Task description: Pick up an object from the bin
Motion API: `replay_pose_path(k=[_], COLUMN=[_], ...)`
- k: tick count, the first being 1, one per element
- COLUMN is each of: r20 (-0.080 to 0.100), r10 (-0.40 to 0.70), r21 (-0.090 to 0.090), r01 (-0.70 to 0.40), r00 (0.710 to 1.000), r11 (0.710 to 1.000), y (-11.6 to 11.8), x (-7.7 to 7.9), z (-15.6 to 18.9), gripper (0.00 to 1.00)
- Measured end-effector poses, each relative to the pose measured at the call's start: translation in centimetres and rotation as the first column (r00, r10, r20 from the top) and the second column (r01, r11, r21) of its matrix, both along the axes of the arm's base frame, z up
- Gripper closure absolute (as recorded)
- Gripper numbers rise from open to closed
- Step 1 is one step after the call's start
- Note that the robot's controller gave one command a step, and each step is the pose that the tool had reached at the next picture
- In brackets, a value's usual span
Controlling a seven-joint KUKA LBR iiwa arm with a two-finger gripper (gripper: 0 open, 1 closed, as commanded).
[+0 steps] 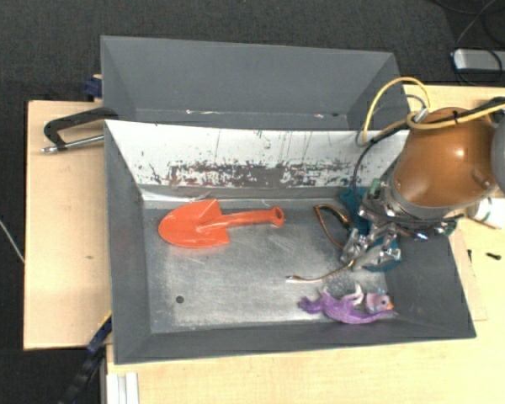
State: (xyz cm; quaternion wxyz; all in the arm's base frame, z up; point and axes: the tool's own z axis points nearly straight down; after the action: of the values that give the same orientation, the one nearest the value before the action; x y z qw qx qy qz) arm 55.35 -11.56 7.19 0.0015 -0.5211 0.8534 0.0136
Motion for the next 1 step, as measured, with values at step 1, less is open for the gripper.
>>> replay_pose_path(k=[1], r20=[-0.005], r10=[-0.079], r21=[-0.016], r01=[0.079], r00=[0.997], r11=[0.997], y=[0.71], x=[0.73], z=[0.32], gripper=[1.0])
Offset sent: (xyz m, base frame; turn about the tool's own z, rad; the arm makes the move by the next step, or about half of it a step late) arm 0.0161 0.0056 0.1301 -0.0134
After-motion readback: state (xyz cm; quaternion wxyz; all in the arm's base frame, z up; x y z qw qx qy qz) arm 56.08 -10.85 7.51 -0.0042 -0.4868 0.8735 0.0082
